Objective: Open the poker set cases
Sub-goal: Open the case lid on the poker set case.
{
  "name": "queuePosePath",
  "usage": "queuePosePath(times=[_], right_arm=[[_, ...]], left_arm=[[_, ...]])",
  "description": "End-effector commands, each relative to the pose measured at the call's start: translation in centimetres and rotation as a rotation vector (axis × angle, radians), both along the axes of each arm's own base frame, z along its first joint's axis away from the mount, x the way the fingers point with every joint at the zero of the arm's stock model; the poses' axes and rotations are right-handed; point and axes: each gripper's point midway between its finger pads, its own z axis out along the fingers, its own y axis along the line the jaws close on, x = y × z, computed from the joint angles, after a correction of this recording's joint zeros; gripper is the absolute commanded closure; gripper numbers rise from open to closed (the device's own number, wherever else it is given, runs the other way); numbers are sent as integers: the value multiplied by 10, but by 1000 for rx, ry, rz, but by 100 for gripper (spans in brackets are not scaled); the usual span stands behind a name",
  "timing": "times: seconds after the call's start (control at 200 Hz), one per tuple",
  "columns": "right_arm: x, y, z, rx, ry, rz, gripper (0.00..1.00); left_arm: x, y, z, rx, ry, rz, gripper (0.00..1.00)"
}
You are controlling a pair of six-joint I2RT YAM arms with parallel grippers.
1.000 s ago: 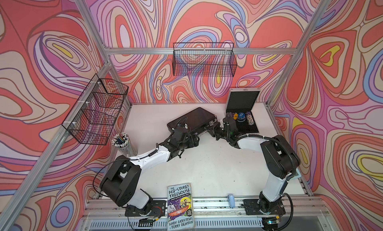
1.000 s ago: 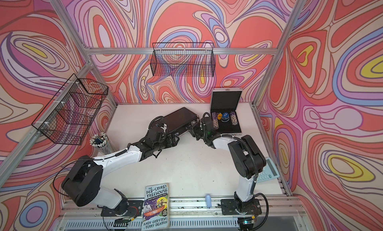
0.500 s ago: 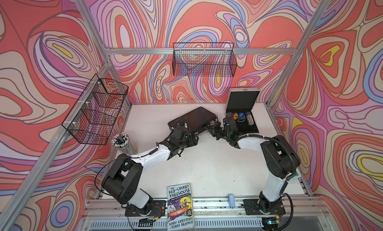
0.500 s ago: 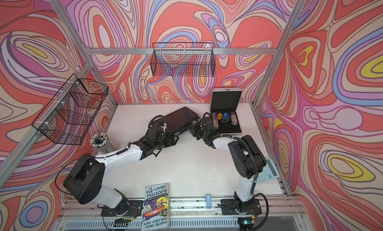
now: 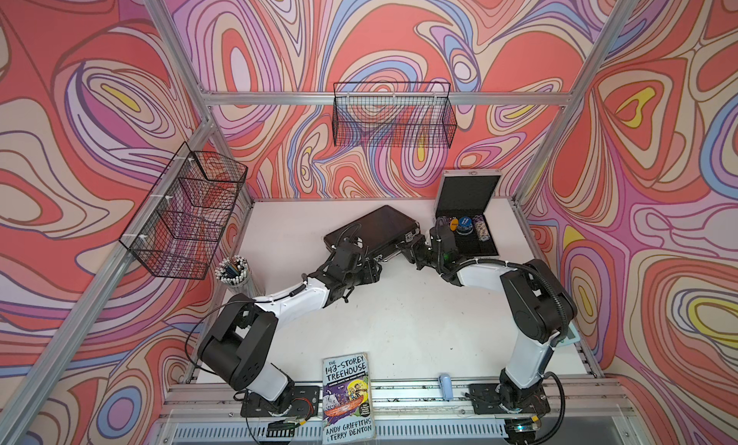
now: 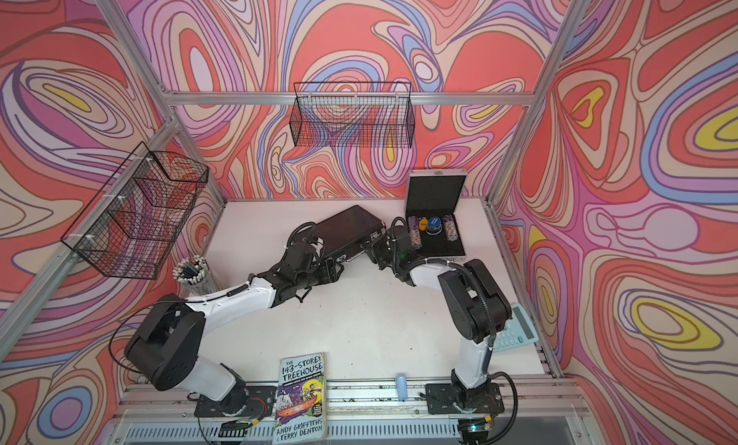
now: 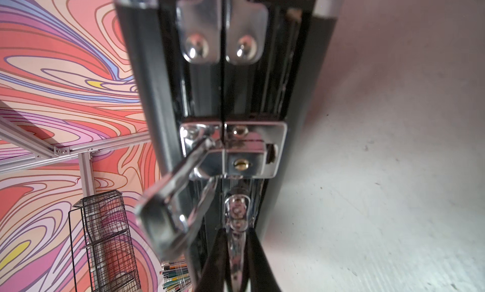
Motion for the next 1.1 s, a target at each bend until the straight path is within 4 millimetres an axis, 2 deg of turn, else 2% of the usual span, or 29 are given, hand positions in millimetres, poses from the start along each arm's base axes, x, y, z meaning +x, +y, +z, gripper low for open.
queuePosePath(times=[0.0,0.245,0.511,0.761,1.097], right_arm=[[7,27,59,107,-181,80,100],[7,27,58,102,-179,81,100],[9,28,57,102,-179,81,100],[8,27,56,96,-177,82,100],[8,27,51,95,-170,82,100]], left_arm=[[7,-7,6,-15,-30,-22,34],[10,-10,5,-27,-19,-10,33],[7,-4,-1,-24,2,30,33],[11,-6,6,-40,-14,31,33],[1,-7,-4,-39,35,11,36]])
